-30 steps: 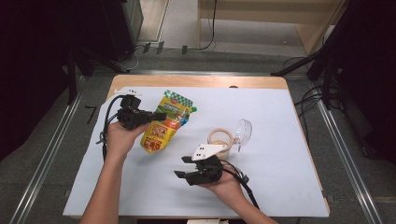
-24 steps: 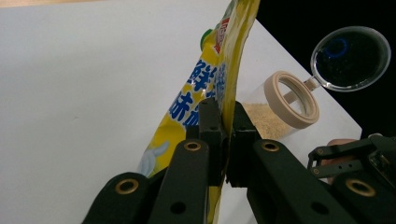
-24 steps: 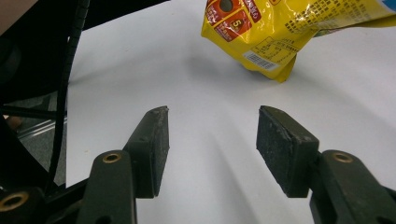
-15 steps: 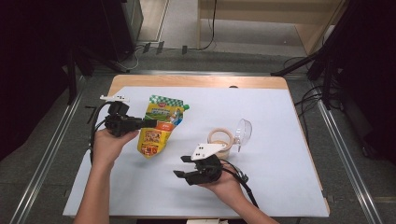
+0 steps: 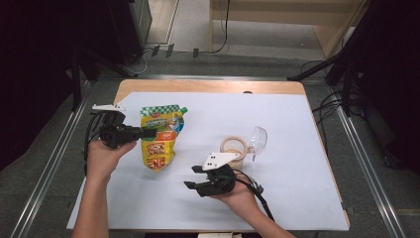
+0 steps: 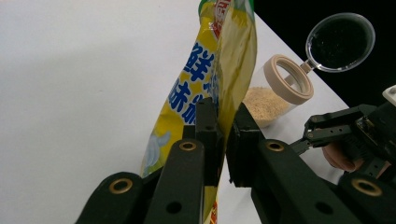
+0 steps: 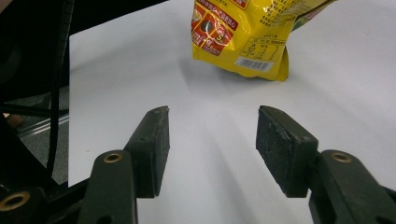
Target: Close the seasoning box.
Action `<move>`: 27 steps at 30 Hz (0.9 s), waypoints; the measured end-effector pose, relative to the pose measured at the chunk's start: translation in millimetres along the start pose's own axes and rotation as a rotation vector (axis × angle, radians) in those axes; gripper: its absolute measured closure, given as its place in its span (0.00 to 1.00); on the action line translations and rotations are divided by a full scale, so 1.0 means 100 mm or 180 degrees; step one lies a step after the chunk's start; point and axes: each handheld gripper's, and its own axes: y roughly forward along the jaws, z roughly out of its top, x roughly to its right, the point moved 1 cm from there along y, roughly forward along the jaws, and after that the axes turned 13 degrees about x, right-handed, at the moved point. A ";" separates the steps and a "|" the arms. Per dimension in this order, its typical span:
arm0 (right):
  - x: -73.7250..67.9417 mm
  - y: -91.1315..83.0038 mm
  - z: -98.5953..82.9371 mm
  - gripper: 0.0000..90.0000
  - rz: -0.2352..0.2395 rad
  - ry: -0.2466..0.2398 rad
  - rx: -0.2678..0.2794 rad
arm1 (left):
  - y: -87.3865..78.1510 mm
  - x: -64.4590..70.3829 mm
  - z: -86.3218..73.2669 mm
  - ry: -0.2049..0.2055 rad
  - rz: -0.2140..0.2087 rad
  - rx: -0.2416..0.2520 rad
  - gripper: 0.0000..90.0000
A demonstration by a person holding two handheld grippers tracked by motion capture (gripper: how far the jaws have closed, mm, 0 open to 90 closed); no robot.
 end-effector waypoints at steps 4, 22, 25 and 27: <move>0.00 0.01 -0.01 0.51 -0.0003 -0.0004 -0.0013 | 0.00 0.05 0.04 0.0028 -0.0009 -0.0018 0.89; 0.00 0.01 -0.01 0.51 0.0002 -0.0007 -0.0028 | -0.05 0.06 0.06 0.0037 0.0015 0.0037 0.87; 0.00 0.01 -0.01 0.51 -0.0010 0.0001 -0.0040 | -0.07 0.07 0.07 0.0062 0.0030 0.0021 0.85; 0.00 0.02 -0.02 0.51 0.0002 -0.0007 -0.0040 | -0.07 0.08 0.08 0.0061 0.0020 0.0025 0.85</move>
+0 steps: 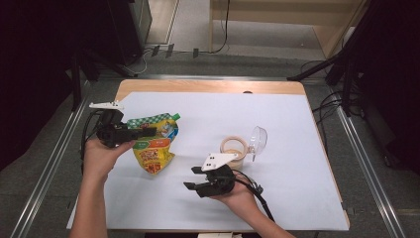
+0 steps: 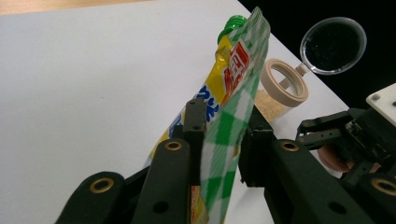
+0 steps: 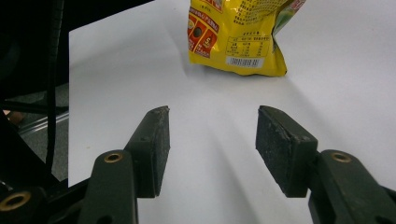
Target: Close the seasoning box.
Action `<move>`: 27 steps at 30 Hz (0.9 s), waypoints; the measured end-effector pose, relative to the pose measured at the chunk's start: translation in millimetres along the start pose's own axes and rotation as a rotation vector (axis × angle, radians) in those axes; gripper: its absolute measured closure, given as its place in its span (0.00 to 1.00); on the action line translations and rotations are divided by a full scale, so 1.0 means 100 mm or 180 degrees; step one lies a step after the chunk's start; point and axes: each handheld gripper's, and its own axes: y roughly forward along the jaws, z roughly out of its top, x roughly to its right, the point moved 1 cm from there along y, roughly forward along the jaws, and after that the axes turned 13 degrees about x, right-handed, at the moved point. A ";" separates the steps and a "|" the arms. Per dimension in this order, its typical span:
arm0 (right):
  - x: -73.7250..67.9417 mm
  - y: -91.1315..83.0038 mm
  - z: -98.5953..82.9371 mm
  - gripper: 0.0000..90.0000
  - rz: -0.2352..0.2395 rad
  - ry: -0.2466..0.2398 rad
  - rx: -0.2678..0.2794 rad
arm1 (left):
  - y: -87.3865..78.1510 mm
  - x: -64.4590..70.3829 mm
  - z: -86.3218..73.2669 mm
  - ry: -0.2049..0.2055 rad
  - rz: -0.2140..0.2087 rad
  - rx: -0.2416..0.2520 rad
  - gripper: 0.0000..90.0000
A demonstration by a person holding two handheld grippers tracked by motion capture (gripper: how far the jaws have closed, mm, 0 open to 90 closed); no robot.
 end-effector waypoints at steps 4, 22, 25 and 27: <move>0.00 0.00 0.00 0.51 -0.0003 0.0003 0.0002 | -0.05 0.06 0.06 0.0047 -0.0050 0.0051 0.82; 0.00 -0.05 0.08 0.53 -0.0023 -0.0033 -0.0026 | -0.28 0.27 0.38 0.0071 0.0025 0.0191 0.78; 0.01 -0.09 0.13 0.54 -0.0024 0.0006 -0.0019 | -0.30 0.19 0.39 0.0018 0.0065 0.0220 0.75; 0.03 -0.12 0.16 0.54 -0.0045 0.0028 -0.0027 | -0.30 0.15 0.38 0.0009 0.0091 0.0220 0.74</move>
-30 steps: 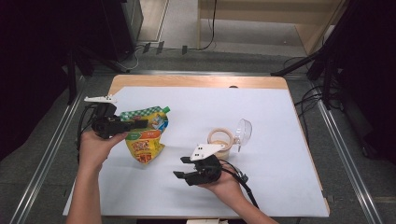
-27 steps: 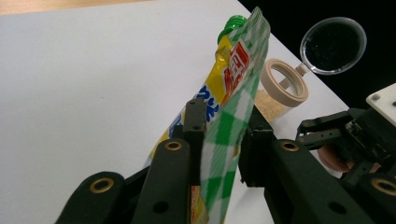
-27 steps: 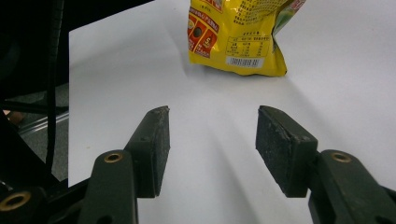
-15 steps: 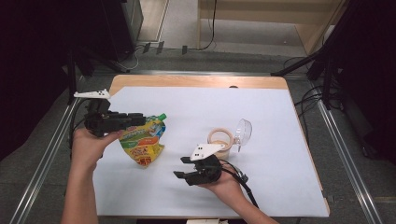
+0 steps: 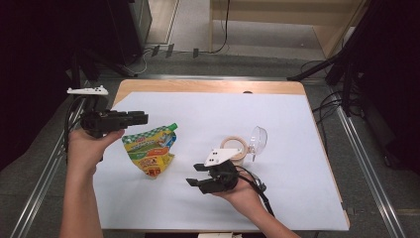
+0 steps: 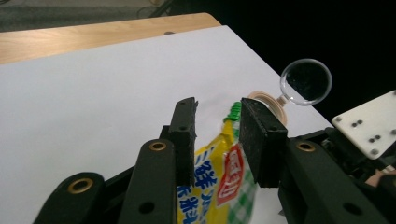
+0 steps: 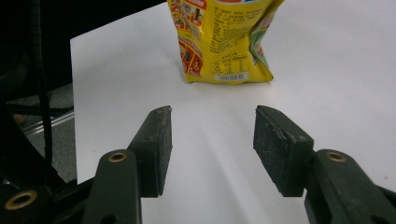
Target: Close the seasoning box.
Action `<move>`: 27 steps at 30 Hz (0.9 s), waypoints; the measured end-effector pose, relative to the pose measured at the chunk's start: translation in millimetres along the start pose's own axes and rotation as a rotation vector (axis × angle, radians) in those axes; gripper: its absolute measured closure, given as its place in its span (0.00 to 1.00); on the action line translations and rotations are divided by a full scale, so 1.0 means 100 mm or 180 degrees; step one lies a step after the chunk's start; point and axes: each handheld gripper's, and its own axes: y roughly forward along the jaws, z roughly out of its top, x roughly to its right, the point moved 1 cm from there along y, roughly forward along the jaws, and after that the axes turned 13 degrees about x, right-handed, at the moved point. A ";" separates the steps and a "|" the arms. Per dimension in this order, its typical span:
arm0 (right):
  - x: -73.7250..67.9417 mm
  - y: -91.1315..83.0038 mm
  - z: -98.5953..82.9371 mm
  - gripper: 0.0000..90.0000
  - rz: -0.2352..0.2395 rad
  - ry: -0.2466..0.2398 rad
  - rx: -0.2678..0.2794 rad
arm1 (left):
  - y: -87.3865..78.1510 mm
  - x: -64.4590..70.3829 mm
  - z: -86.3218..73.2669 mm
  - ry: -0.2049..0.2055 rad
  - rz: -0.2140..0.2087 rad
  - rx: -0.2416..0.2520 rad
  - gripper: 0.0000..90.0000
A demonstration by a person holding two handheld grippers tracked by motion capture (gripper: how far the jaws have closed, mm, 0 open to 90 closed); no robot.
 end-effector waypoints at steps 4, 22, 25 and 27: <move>0.03 -0.08 0.07 0.54 -0.0018 0.0062 -0.0005 | 0.03 -0.10 -0.04 -0.0034 0.0132 -0.0076 0.72; 0.21 -0.56 0.44 0.57 -0.0234 0.0089 0.0106 | 0.08 -0.31 -0.21 -0.0152 0.0215 -0.0125 0.58; 0.25 -0.65 0.49 0.58 -0.0281 0.0108 0.0127 | 0.06 -0.33 -0.22 -0.0157 0.0236 -0.0103 0.58; 0.29 -0.71 0.52 0.58 -0.0301 0.0126 0.0144 | 0.05 -0.34 -0.23 -0.0166 0.0253 -0.0105 0.58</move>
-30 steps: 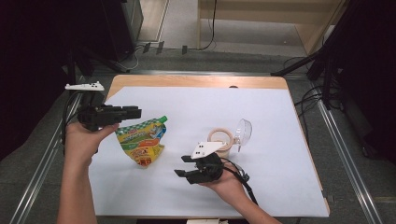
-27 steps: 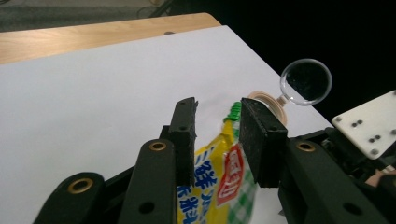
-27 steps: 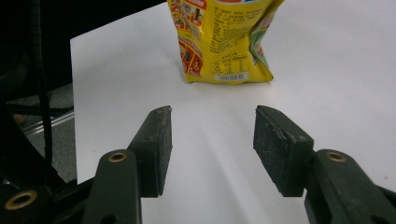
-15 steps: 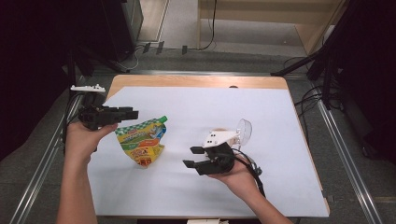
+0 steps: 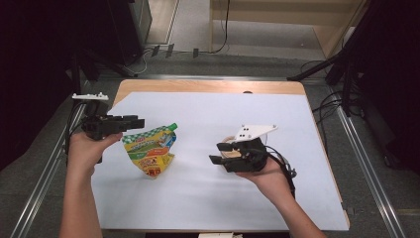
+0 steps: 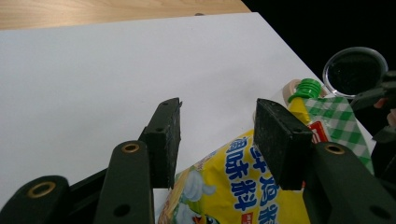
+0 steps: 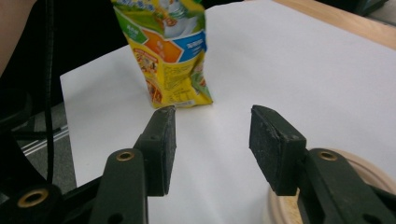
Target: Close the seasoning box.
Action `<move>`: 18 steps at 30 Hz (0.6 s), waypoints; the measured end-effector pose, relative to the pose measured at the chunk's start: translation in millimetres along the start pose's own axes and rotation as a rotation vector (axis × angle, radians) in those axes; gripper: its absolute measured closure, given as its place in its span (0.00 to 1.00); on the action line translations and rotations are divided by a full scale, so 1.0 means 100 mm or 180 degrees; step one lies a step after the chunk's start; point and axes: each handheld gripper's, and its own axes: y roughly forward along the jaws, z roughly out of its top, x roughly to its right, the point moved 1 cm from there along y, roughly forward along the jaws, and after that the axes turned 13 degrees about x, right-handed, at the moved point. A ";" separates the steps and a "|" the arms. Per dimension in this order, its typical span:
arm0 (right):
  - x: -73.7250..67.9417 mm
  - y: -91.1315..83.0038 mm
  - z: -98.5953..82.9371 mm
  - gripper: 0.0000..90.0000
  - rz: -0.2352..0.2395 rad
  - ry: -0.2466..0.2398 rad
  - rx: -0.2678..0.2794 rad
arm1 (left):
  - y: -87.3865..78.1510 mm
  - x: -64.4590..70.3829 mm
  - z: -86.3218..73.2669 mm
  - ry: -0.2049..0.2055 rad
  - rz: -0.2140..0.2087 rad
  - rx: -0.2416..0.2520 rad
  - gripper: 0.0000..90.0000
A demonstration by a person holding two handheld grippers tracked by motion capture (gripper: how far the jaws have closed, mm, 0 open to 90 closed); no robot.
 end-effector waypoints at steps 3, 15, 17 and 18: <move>0.05 -0.08 0.05 0.59 -0.0031 0.0018 0.0028 | 0.01 -0.03 -0.02 -0.0016 0.0028 -0.0020 0.58; 0.23 -0.37 0.20 0.59 -0.0192 0.0058 0.0116 | 0.08 -0.13 -0.11 -0.0033 0.0023 -0.0063 0.57; 0.26 -0.43 0.22 0.60 -0.0226 0.0067 0.0135 | 0.09 -0.14 -0.12 -0.0040 0.0010 -0.0074 0.57; 0.28 -0.46 0.23 0.60 -0.0246 0.0072 0.0144 | 0.09 -0.14 -0.12 -0.0038 0.0007 -0.0072 0.57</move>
